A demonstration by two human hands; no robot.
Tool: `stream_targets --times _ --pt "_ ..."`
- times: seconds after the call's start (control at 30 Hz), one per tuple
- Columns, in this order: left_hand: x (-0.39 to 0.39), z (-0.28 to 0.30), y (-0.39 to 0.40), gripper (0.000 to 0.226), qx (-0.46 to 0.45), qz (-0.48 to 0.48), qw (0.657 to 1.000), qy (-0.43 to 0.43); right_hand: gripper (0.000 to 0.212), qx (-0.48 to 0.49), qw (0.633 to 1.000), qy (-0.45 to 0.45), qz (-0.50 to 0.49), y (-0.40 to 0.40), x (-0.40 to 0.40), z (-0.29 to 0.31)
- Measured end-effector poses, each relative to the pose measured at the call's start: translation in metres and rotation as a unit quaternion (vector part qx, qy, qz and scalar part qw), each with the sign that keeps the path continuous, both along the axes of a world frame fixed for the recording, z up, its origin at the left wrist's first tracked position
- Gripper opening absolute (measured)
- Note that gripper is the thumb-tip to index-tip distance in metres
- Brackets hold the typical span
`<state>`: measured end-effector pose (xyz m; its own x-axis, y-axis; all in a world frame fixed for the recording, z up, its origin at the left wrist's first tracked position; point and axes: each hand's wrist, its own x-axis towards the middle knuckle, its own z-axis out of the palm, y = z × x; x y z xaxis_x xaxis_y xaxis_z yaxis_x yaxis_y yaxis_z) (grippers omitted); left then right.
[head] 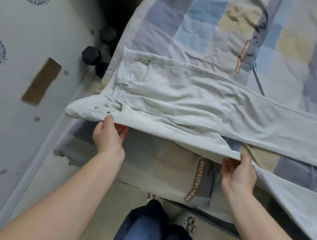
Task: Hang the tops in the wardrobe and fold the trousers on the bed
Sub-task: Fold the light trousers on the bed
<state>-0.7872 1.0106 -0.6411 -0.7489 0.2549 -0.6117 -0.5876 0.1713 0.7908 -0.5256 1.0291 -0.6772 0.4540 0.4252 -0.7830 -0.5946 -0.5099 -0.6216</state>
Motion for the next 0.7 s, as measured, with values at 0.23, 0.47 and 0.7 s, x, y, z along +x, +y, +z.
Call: stream_targets --times 0.23,0.47,0.7 --pt "-0.013 -0.012 0.125 0.013 0.055 -0.052 0.997 -0.009 0.017 0.072 0.987 -0.100 0.108 0.150 0.005 -0.012" --pt "-0.035 -0.082 0.242 0.017 0.026 -0.141 0.988 0.049 0.050 -0.017 0.942 -0.259 0.215 0.249 0.014 -0.099" --pt "-0.046 -0.147 0.292 0.023 -0.030 -0.247 0.963 0.100 0.026 -0.021 0.940 -0.232 0.247 0.289 0.009 -0.136"
